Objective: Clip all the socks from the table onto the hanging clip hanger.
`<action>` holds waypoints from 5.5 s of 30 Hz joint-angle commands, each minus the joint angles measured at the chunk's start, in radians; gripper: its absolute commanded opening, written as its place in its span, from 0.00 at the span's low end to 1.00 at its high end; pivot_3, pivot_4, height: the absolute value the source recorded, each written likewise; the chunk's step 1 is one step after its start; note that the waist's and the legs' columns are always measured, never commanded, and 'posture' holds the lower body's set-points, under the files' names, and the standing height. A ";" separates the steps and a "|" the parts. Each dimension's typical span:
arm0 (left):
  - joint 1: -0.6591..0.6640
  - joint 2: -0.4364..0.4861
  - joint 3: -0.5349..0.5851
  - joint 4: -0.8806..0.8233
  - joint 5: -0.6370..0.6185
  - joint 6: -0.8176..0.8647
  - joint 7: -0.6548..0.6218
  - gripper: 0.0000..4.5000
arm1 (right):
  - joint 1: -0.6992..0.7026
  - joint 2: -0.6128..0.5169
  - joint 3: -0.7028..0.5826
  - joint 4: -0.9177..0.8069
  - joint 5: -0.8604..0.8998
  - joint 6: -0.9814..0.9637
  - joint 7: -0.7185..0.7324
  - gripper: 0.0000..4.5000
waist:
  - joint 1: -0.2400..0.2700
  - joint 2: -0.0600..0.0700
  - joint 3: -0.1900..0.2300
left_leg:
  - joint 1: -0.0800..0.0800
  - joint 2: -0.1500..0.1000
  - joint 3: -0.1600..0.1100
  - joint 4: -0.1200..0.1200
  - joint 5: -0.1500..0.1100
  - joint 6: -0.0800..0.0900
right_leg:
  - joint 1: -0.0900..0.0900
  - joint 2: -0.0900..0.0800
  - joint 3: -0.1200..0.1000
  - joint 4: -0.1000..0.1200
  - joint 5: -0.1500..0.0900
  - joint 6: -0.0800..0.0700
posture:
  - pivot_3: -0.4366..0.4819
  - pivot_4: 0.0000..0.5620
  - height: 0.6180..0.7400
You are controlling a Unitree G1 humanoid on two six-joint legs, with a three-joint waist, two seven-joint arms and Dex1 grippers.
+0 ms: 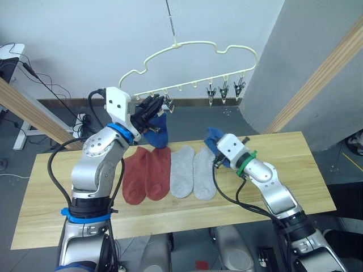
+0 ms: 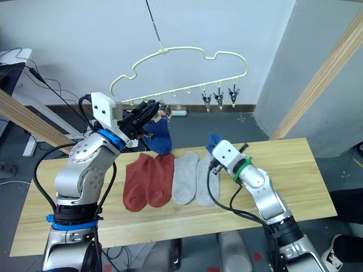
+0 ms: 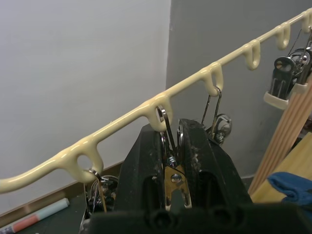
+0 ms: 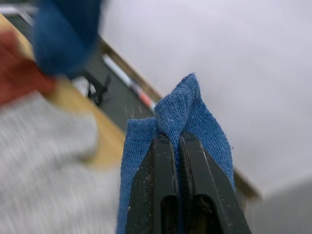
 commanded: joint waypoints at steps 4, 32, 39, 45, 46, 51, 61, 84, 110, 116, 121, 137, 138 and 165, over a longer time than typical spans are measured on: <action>-0.035 0.013 0.020 -0.111 -0.061 0.040 -0.014 0.05 | -0.098 0.112 0.096 0.029 -0.062 -0.077 -0.013 0.00 | 0.001 0.000 0.000 | -0.001 0.000 -0.001 0.000 0.000 0.000 | 0.000 0.000 0.000 -0.002 0.000 0.000 | 0.23 0.60 0.95; -0.026 0.082 0.077 -0.170 -0.137 0.187 0.016 0.05 | -0.160 0.301 0.129 0.201 -0.093 -0.196 -0.108 0.00 | 0.000 0.000 0.000 | -0.008 0.000 0.000 -0.001 0.002 -0.004 | -0.006 -0.001 -0.001 -0.005 0.001 -0.001 | 0.24 0.59 0.95; -0.023 0.107 0.110 -0.172 -0.171 0.231 0.023 0.05 | -0.156 0.340 0.128 0.234 -0.098 -0.199 -0.137 0.00 | 0.001 0.000 0.000 | -0.008 0.000 0.000 -0.001 0.002 -0.004 | -0.006 -0.001 -0.001 -0.005 0.001 -0.001 | 0.25 0.59 0.95; -0.023 0.115 0.110 -0.173 -0.183 0.245 0.022 0.05 | -0.149 0.362 0.122 0.254 -0.103 -0.196 -0.165 0.00 | 0.001 0.000 0.000 | -0.008 0.000 0.000 -0.001 0.002 -0.004 | -0.006 -0.001 -0.001 -0.005 0.001 -0.001 | 0.25 0.59 0.95; -0.021 0.115 0.109 -0.175 -0.185 0.249 0.023 0.05 | -0.150 0.367 0.119 0.257 -0.101 -0.197 -0.171 0.00 | 0.001 0.000 0.000 | -0.008 0.000 0.000 -0.001 0.002 -0.004 | -0.006 -0.001 -0.001 -0.005 0.001 -0.001 | 0.25 0.59 0.95; -0.017 0.114 0.109 -0.176 -0.187 0.254 0.022 0.05 | -0.160 0.386 0.100 0.269 -0.092 -0.195 -0.198 0.00 | 0.000 0.000 0.000 | -0.008 0.000 0.000 -0.001 0.002 -0.004 | -0.006 -0.001 -0.001 -0.005 0.001 -0.001 | 0.25 0.59 0.95; -0.018 0.111 0.102 -0.172 -0.186 0.255 0.022 0.05 | -0.160 0.405 0.090 0.235 -0.070 -0.217 -0.188 0.00 | 0.000 0.000 0.000 | -0.008 0.000 0.000 -0.001 0.002 -0.004 | -0.006 -0.001 -0.001 -0.005 0.001 -0.001 | 0.25 0.59 0.95; -0.013 0.104 0.108 -0.165 -0.206 0.280 0.037 0.26 | -0.176 0.412 0.109 0.241 -0.071 -0.294 -0.167 0.00 | 0.000 0.000 0.000 | -0.008 0.000 0.000 -0.001 0.002 -0.004 | -0.006 -0.001 -0.001 -0.004 0.001 -0.001 | 0.25 0.59 0.95; 0.113 0.291 0.161 -0.204 -0.316 0.405 -0.098 0.46 | -0.167 0.406 0.098 0.263 -0.056 -0.236 -0.130 0.00 | 0.000 0.000 0.000 | -0.008 0.000 0.000 0.000 0.002 -0.004 | -0.006 -0.001 -0.001 -0.004 0.002 -0.001 | 0.28 0.58 0.95; 0.155 0.365 0.185 -0.206 -0.354 0.428 -0.172 0.46 | -0.168 0.404 0.093 0.257 -0.055 -0.229 -0.121 0.00 | 0.001 0.000 0.000 | -0.008 0.001 0.000 0.000 0.002 -0.004 | -0.007 -0.001 -0.001 -0.004 0.002 -0.001 | 0.29 0.57 0.95; 0.188 0.400 0.197 -0.194 -0.331 0.401 -0.196 0.46 | -0.164 0.401 0.092 0.253 -0.053 -0.217 -0.111 0.00 | 0.001 0.000 0.000 | -0.007 0.001 0.000 0.000 0.002 -0.004 | -0.007 -0.001 -0.001 -0.003 0.002 -0.001 | 0.30 0.56 0.95; 0.253 0.417 0.227 -0.191 -0.272 0.302 -0.215 0.47 | -0.102 0.340 0.077 0.092 -0.021 -0.099 -0.026 0.43 | 0.003 0.000 0.000 | -0.007 0.001 0.000 -0.001 0.002 -0.004 | -0.007 -0.001 -0.001 -0.003 0.002 -0.001 | 0.31 0.53 0.95; 0.256 0.417 0.230 -0.191 -0.263 0.289 -0.213 0.47 | -0.085 0.311 0.068 0.049 -0.019 -0.072 -0.003 0.43 | 0.006 0.000 0.000 | -0.007 0.000 0.000 -0.001 0.002 -0.004 | -0.007 -0.001 -0.001 -0.003 0.002 -0.001 | 0.31 0.53 0.95; 0.287 -0.030 -0.032 -0.187 0.210 -0.261 0.109 0.47 | 0.165 -0.267 -0.364 -0.615 0.451 0.417 0.325 0.43 | 0.023 -0.001 -0.001 | -0.006 0.000 0.004 0.002 0.001 0.003 | -0.004 -0.001 0.001 -0.003 0.007 -0.001 | 0.22 0.57 0.95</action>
